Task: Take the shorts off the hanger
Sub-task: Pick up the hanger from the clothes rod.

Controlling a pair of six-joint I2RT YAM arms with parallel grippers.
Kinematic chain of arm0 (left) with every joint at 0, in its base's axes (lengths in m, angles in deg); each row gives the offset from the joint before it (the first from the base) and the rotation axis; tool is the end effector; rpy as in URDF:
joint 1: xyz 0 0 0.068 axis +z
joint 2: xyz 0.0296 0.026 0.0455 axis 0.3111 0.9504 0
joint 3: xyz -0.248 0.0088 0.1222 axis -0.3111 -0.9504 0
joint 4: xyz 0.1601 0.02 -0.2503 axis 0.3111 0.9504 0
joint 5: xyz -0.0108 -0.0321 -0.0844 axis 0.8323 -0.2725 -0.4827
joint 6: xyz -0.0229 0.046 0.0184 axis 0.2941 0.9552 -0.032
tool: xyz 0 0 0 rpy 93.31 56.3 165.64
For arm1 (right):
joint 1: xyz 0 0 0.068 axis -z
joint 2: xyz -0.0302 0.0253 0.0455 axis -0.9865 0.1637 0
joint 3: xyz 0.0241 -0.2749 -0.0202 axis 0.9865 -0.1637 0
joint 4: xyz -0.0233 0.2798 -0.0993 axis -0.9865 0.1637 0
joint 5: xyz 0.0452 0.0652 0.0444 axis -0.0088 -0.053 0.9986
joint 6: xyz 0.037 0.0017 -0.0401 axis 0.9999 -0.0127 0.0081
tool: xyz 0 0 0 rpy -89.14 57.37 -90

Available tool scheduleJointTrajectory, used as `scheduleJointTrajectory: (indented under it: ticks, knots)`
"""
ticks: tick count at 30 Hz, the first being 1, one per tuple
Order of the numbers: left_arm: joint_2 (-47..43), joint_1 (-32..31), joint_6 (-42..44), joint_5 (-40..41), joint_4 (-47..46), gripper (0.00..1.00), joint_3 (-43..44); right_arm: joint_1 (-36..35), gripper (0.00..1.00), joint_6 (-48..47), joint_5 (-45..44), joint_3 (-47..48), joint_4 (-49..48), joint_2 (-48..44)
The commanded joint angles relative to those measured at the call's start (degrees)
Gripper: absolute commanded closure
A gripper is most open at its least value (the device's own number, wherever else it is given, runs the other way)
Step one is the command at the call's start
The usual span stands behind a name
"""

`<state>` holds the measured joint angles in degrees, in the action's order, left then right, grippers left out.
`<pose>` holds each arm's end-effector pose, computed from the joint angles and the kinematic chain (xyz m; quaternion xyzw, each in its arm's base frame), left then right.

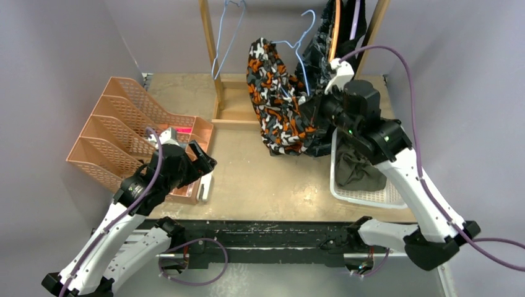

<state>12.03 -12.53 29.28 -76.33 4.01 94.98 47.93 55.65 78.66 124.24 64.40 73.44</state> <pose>0.1440 -0.0767 0.3263 -0.2389 0.8702 -0.2223 0.3691 0.2385 0.1509 0.4919 -0.0702 0.7657 0.2675 0.5807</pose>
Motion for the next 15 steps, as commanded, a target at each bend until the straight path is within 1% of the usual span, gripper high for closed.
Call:
scheduleJointTrajectory:
  ticks: [1,5,9,15]
  knots:
    - [0.1,0.1,-1.0,0.5,-3.4,0.13,1.1,-0.2,1.0,2.5,7.9,-6.1,-6.9,-6.5]
    - [0.0,0.1,-1.8,-0.3,-4.9,0.15,0.5,-0.2,1.0,3.2,11.4,-14.3,-6.0,-9.2]
    - [-0.6,0.0,-3.2,-3.7,-8.7,0.17,-0.7,-0.3,1.0,4.2,14.4,-24.0,-8.6,-12.6]
    - [-0.5,0.1,-5.3,-9.8,-16.2,0.22,-3.3,-0.3,1.0,3.3,15.8,-31.1,-10.6,-15.0]
